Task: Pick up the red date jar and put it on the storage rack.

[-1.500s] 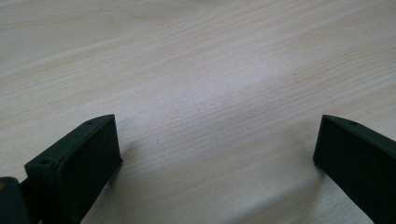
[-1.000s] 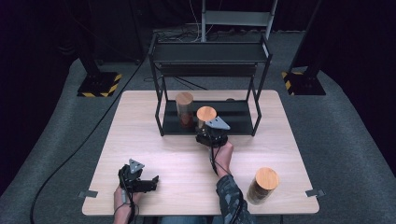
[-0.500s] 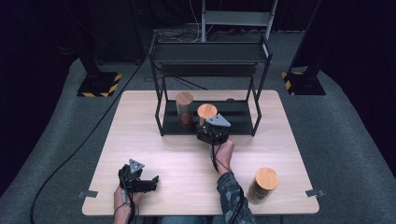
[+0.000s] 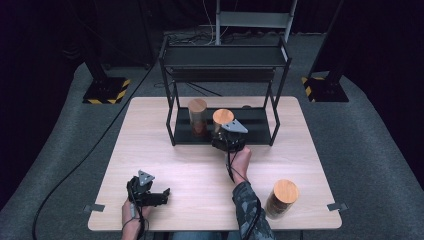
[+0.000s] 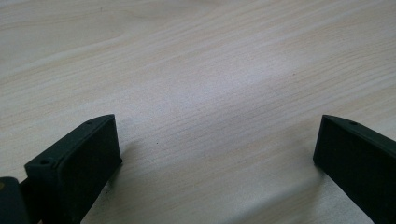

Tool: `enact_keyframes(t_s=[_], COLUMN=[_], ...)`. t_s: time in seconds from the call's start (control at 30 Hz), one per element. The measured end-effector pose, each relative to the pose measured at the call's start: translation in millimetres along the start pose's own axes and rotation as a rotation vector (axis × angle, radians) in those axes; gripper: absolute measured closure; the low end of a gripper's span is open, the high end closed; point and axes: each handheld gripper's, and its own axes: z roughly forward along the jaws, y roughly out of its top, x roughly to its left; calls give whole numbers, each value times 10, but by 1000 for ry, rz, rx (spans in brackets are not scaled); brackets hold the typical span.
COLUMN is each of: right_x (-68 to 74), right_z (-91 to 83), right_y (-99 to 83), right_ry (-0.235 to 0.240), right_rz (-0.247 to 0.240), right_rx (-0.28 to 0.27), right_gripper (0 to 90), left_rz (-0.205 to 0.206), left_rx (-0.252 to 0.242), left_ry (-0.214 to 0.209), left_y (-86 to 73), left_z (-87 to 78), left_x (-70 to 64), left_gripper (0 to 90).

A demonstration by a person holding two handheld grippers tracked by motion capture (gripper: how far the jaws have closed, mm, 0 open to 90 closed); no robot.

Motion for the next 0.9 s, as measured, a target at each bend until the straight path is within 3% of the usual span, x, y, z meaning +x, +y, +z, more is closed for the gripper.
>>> enact_keyframes(t_s=[0.9], right_x=[-65], right_z=[117], right_y=[83], right_ry=[-21], right_rz=[2], right_rx=[10], right_gripper=[249], left_rz=[1], left_rx=[-1], left_ry=[1], left_y=[1], left_z=[0], left_x=[-2], left_gripper=[0])
